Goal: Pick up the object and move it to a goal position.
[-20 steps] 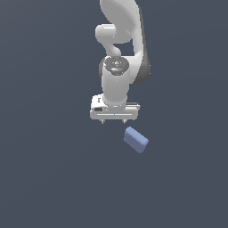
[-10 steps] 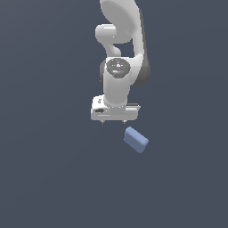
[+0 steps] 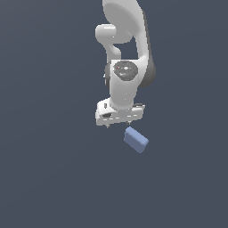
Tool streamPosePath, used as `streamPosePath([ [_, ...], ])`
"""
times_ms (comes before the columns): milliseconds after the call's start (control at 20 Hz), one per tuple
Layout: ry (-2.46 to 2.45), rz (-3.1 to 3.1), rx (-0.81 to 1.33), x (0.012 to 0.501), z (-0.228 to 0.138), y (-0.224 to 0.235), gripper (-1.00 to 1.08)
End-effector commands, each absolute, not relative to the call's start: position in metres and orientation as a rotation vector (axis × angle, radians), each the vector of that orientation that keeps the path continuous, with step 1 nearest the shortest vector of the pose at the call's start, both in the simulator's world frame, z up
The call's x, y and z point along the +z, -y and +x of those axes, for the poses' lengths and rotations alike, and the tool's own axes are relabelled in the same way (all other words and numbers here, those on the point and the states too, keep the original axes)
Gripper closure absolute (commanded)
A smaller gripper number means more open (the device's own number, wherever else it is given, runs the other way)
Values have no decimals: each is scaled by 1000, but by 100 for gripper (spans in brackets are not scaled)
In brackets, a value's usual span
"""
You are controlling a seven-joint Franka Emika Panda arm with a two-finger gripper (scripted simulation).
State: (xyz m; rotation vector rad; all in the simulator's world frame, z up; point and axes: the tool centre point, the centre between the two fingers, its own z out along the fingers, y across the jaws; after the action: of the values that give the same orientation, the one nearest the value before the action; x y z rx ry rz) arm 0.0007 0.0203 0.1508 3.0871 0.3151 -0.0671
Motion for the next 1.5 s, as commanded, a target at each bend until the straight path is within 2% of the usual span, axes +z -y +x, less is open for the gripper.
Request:
streamPosePath([
  [0, -419, 3078, -62, 150, 6, -30, -92],
  [750, -1096, 2937, -15, 146, 34, -93, -92],
  [1450, -1243, 2885, -1, 144, 40, -107, -92],
])
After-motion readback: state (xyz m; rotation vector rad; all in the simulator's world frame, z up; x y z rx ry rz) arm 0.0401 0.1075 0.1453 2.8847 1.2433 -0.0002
